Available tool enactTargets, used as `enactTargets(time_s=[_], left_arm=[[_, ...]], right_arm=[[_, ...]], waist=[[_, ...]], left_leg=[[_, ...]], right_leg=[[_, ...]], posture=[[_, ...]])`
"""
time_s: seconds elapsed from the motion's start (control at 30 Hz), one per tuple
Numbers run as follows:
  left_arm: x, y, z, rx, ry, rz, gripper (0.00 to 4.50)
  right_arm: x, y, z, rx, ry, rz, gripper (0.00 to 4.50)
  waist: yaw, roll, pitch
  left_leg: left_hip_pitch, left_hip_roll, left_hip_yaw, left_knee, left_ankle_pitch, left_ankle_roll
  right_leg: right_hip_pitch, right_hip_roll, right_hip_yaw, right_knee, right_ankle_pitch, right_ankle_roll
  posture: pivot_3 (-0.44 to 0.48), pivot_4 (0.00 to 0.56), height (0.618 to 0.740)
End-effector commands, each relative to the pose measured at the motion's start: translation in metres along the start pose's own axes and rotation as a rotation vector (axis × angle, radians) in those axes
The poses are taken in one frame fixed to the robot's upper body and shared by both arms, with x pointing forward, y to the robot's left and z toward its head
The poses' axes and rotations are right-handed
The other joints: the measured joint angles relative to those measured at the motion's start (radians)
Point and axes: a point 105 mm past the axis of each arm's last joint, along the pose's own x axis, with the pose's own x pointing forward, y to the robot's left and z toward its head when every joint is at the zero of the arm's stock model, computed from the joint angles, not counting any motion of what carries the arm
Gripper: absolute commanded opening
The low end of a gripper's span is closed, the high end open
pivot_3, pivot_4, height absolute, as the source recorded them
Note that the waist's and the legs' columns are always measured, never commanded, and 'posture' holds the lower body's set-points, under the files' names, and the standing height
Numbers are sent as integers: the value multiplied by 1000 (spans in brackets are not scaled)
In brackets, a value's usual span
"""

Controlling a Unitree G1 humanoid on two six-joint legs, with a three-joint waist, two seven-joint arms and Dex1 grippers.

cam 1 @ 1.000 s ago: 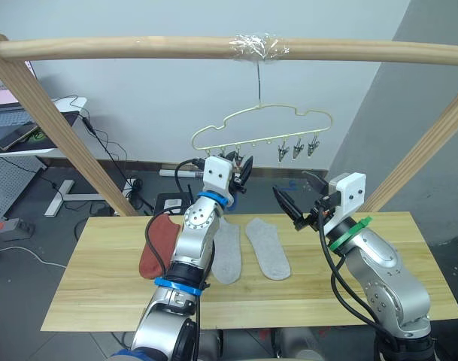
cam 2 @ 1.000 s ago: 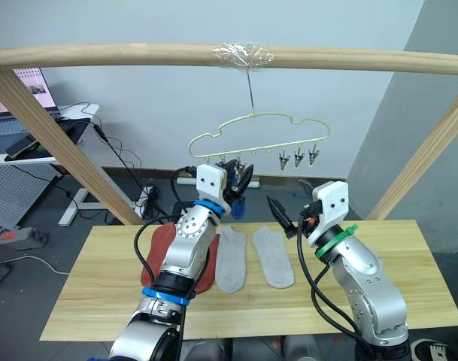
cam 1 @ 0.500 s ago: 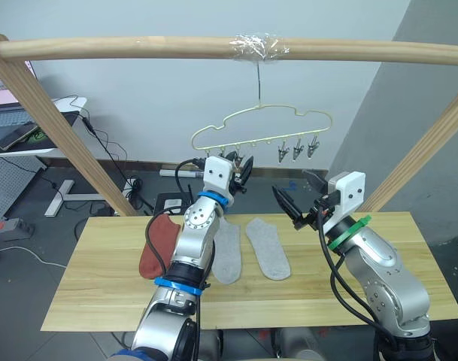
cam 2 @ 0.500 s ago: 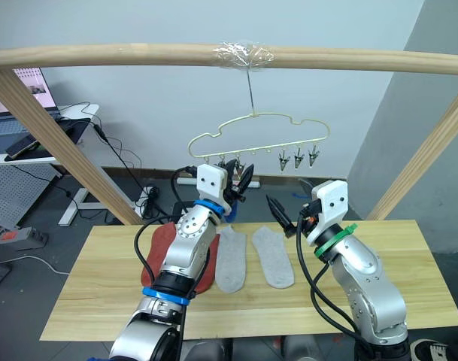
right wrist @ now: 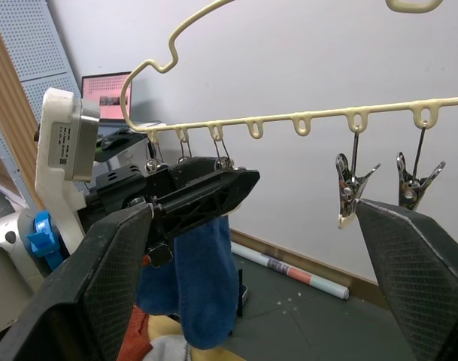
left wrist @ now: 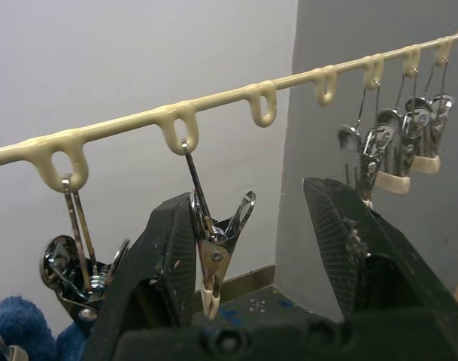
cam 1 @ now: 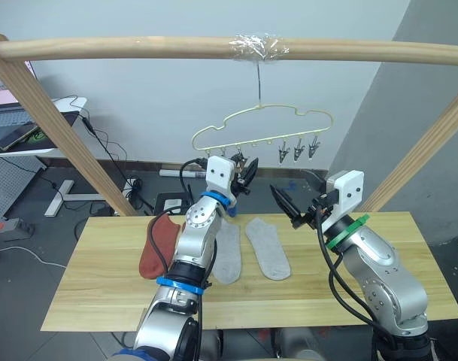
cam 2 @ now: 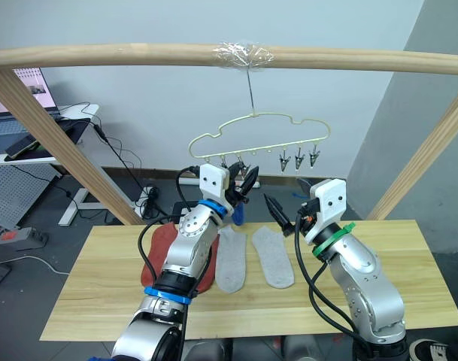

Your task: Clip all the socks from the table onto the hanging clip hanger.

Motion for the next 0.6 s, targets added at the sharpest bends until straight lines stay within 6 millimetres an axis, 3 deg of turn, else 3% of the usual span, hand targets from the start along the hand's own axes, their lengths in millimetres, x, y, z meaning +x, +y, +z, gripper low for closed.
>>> enactTargets(time_s=[0.03,0.53,0.6], left_arm=[[8,-8,20,-2,-65,-37,2465],[10,-3,23,-14,-71,-19,2465],[10,-3,23,-15,-70,-19,2103]], right_arm=[[1,3,15,-21,-61,10,4500],[1,4,14,-9,-63,11,4500],[2,4,14,-8,-63,13,4500]], waist=[[0,0,0],[0,0,0],[0,0,0]], left_leg=[[0,0,0,0,0,0],[0,0,0,0,0,0],[0,0,0,1,0,0]], right_leg=[[0,0,0,0,0,0],[0,0,0,0,0,0],[0,0,0,0,0,0]], posture=[[-131,140,740],[-122,140,740],[-119,141,740]])
